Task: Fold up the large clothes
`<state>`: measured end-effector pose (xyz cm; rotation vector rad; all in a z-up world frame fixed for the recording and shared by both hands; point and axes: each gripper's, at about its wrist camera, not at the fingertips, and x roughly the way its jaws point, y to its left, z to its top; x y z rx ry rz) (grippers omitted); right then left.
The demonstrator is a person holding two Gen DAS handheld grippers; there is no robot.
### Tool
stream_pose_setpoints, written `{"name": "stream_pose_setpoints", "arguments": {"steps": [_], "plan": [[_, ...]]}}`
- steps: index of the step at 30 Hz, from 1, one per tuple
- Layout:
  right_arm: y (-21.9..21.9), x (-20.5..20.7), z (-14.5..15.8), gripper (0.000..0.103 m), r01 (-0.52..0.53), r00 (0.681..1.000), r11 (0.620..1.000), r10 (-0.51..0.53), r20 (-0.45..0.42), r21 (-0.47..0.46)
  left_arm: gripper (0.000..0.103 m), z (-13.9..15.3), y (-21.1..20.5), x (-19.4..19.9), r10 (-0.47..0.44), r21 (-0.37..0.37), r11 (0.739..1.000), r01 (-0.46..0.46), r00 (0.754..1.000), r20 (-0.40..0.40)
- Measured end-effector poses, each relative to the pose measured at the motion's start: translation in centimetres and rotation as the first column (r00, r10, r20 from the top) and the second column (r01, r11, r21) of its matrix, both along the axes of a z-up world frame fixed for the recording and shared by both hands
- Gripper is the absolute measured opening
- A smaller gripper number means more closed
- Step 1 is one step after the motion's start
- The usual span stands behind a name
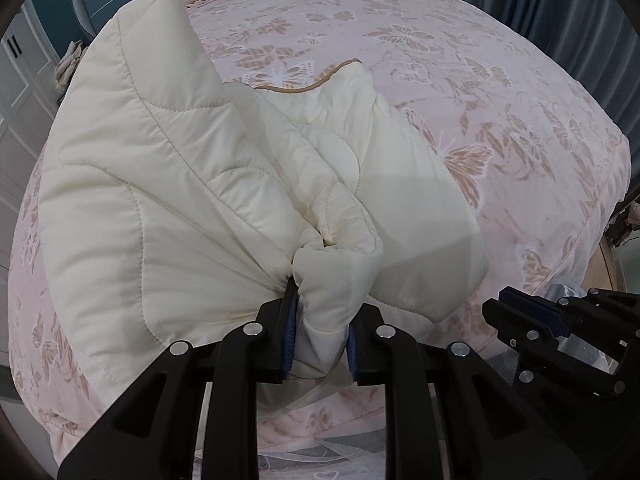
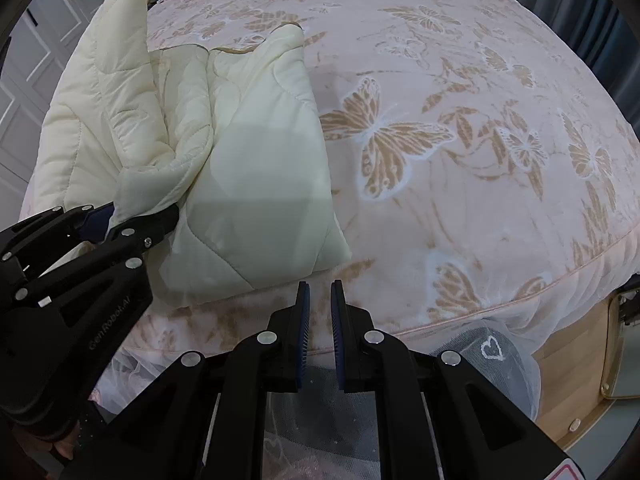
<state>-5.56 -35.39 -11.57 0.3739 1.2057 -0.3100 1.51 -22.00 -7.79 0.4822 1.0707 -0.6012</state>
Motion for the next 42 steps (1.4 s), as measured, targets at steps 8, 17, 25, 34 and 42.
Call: {"name": "stream_pose_setpoints", "arguments": {"steps": [8,17,25,34,42], "plan": [[0.0,0.1,-0.2,0.009,-0.005,1.0,1.0,0.005,-0.008,0.002,0.044,1.3,0.2,-0.5,0.007,-0.071,0.997,-0.008,1.0,-0.022],[0.1,0.0,0.9,0.012,-0.004,1.0,1.0,0.004,0.014,-0.009,0.066,7.6,5.9,-1.9,0.055,-0.198,0.979,-0.053,0.998,0.005],[1.8,1.6,5.8,0.044,-0.055,0.988,0.998,0.053,0.148,0.007,0.066,8.1,17.8,0.9,0.356,-0.202,0.91,-0.362,0.932,-0.066],[6.3,6.0,10.9,0.059,-0.182,0.944,0.982,0.162,0.286,0.047,0.066,4.9,20.8,1.7,0.44,-0.126,0.882,-0.454,0.89,-0.124],[8.1,9.6,7.7,0.019,-0.245,0.951,0.967,0.226,0.211,0.067,0.066,4.1,19.6,2.1,0.416,-0.128,0.893,-0.432,0.9,-0.13]]}}
